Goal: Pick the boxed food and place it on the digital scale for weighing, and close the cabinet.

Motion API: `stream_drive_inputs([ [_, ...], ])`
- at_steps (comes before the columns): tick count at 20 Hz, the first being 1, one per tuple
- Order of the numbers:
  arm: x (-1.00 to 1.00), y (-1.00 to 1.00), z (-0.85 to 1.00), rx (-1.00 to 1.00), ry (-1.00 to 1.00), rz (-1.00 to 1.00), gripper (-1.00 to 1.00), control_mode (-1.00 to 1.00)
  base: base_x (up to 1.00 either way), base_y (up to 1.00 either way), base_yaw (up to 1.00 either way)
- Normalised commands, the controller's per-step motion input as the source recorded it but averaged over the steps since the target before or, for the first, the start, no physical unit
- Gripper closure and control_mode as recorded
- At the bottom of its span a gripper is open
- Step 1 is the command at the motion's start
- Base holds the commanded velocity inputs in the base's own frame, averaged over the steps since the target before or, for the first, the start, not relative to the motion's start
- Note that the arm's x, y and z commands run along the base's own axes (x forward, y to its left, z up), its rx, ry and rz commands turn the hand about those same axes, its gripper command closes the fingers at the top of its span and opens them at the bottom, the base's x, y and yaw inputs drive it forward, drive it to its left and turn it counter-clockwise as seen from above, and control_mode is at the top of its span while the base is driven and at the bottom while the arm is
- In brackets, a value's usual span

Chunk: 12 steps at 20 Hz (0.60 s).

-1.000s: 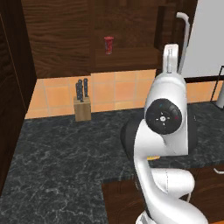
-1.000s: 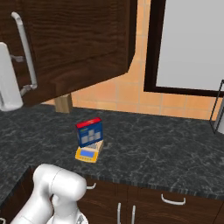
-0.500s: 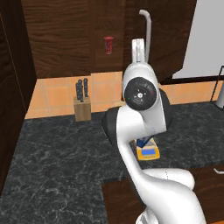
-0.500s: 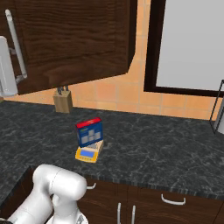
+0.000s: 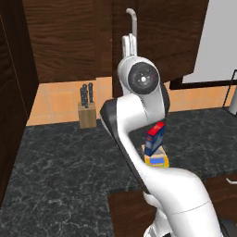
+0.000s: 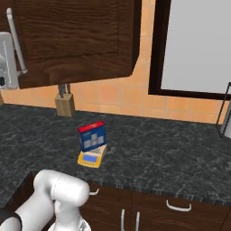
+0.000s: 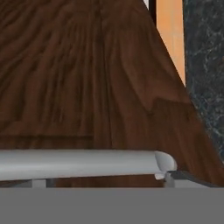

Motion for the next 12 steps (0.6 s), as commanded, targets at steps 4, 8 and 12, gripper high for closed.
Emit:
stream_drive_inputs([
  [4, 1.00, 0.23, -0.66, -0.06, 0.02, 0.11, -1.00, -1.00, 0.00, 0.00, 0.00],
  [8, 1.00, 0.15, -0.54, -0.10, 0.06, 0.07, -1.00, -1.00, 0.00, 0.00, 0.00],
  [12, 1.00, 0.03, -0.17, -0.08, 0.03, 0.03, -1.00, -1.00, 0.00, 0.00, 0.00],
])
